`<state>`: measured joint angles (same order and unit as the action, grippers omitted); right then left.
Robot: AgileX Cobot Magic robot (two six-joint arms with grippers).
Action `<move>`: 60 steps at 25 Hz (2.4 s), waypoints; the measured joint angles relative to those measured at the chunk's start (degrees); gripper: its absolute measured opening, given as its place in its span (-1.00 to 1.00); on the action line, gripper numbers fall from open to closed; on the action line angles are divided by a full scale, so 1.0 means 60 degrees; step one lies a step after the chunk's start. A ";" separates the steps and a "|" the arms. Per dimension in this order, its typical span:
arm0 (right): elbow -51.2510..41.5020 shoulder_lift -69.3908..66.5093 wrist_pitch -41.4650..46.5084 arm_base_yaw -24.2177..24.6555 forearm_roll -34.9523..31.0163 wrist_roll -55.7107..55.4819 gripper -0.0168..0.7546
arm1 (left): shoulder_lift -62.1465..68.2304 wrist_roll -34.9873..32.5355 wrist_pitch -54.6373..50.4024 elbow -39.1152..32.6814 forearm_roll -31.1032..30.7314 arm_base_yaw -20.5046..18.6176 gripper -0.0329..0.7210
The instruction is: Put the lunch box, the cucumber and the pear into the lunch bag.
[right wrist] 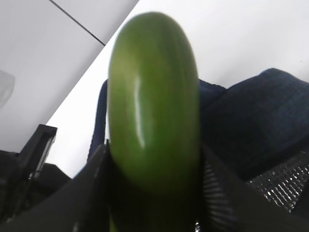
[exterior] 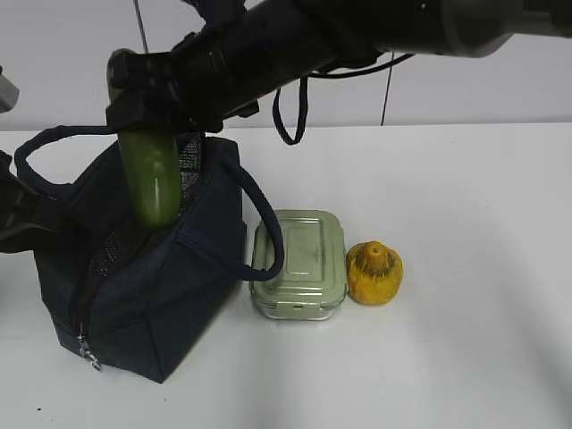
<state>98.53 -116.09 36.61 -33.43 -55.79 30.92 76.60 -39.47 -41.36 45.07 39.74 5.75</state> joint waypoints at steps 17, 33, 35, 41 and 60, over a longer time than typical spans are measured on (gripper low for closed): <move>0.0000 0.0930 0.1301 0.1177 0.1647 0.0511 0.72 | 0.0000 0.0000 0.0039 0.0000 0.0020 0.0000 -0.96; -0.1371 0.0978 0.4802 0.2592 0.7257 -0.2738 0.56 | 0.0000 0.0000 0.0045 0.0000 0.0020 0.0000 -0.96; -0.1645 0.0920 0.4802 0.2573 0.7257 -0.2738 0.56 | 0.0000 0.0000 0.0050 0.0000 0.0012 0.0000 -0.96; -0.2128 0.0868 0.4744 0.2516 0.7275 -0.2750 0.52 | 0.0000 0.0000 0.0057 0.0000 0.0012 0.0000 -0.96; -0.1114 0.1946 0.3896 0.1956 0.7878 -0.3118 -0.68 | 0.0000 0.0000 0.0040 0.0000 -0.0034 0.0000 -0.96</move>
<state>91.85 -104.41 59.99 -21.70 -8.52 12.21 76.60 -39.47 -41.11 45.07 39.54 5.75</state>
